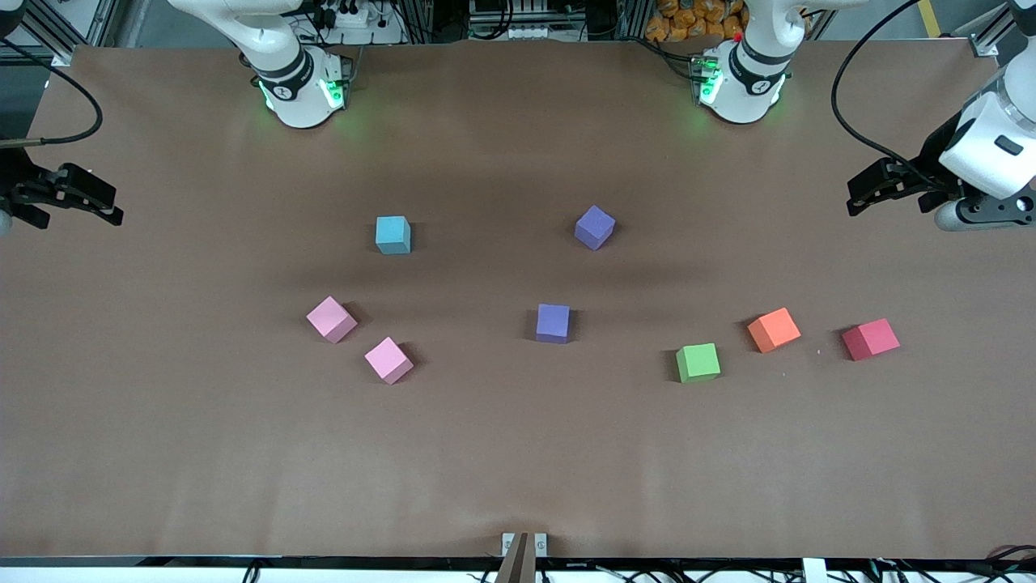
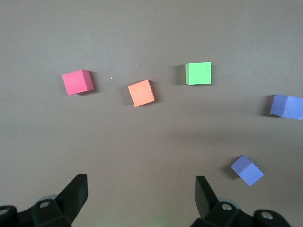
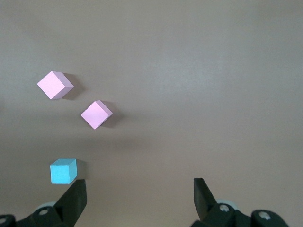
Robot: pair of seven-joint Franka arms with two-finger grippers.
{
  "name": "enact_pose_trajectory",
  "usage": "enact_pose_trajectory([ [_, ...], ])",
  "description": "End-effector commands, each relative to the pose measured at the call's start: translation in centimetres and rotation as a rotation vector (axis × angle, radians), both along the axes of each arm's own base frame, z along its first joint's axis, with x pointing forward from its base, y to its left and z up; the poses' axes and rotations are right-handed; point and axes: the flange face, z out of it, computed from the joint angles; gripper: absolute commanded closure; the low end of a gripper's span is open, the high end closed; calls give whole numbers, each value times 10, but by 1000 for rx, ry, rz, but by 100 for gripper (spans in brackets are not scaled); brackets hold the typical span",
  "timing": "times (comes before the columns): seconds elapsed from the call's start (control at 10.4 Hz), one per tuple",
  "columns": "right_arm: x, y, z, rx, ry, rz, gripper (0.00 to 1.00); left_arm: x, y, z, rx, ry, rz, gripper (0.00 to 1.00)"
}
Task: Arrange blocks into number 1
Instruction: 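Reach the right gripper to a pink block while the left gripper reaches purple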
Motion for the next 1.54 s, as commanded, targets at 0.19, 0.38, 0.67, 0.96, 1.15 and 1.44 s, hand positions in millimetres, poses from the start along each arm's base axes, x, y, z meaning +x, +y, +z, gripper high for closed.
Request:
enact_pose_trajectory([
  [0.19, 2, 15, -11, -7, -1, -12, 0, -6, 3, -2, -19, 22, 5, 0],
  [0.38, 26, 53, -51, 0, 9, 52, 0, -15, -59, -41, -57, 92, -67, 0],
  [0.67, 53, 118, -122, -1, 11, 155, 0, -46, -161, -112, -67, 142, 40, 0],
  [0.96, 75, 163, -192, 14, 22, 248, 0, -81, -225, -184, -60, 153, 169, 0],
  [1.15, 86, 190, -239, 35, 12, 352, 0, -100, -270, -236, -95, 206, 306, 0],
  [1.44, 92, 216, -285, 50, 0, 414, 0, -113, -307, -302, -42, 263, 387, 0],
])
